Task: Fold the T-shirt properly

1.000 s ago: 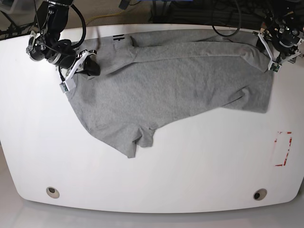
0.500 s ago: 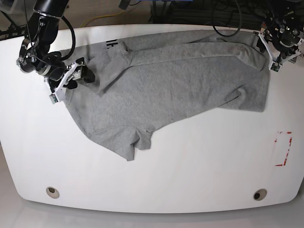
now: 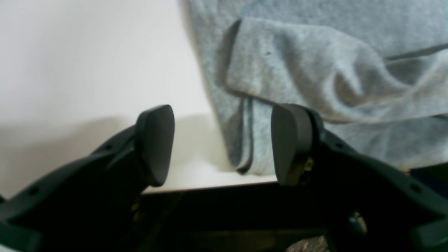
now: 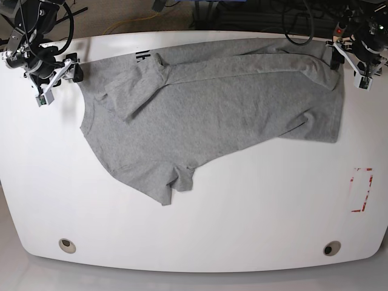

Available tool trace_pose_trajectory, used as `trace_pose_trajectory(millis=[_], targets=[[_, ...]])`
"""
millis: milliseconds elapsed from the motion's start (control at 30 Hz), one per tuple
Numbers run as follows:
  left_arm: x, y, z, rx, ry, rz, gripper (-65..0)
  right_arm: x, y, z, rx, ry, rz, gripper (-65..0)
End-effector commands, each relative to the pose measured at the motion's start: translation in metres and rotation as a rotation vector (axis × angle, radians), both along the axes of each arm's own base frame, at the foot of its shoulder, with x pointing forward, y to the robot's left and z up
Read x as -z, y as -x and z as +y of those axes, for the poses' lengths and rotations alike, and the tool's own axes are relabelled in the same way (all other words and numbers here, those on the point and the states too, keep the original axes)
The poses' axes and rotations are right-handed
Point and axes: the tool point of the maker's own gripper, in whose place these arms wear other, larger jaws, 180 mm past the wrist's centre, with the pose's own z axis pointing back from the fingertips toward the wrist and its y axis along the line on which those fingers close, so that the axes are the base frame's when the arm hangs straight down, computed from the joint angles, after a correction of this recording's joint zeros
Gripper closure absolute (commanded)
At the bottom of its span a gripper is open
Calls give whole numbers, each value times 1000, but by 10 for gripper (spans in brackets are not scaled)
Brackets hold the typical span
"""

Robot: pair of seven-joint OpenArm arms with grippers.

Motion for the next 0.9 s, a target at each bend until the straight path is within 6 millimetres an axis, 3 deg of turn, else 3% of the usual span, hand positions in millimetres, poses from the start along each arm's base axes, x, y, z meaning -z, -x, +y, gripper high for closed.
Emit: trace_pose_trajectory(millis=[0, 300, 433, 567, 667, 867], targets=[[-10, -1, 4, -3, 1, -35, -396, -2, 1, 3, -3, -11, -28, -422], [-5, 7, 2, -10, 21, -17, -397, 28, 19, 17, 54, -100, 35, -407], [3, 15, 5, -23, -7, 21, -397, 33, 21, 24, 63, -123, 39, -274], [27, 29, 5, -33, -14, 106, -397, 33, 21, 26, 63, -129, 38, -155], [38, 36, 6, -50, 0, 135, -397, 34, 22, 26, 63, -128, 41, -122], [51, 31, -5, -41, 63, 90, -396, 34, 24, 28, 45, -131, 39, -116]])
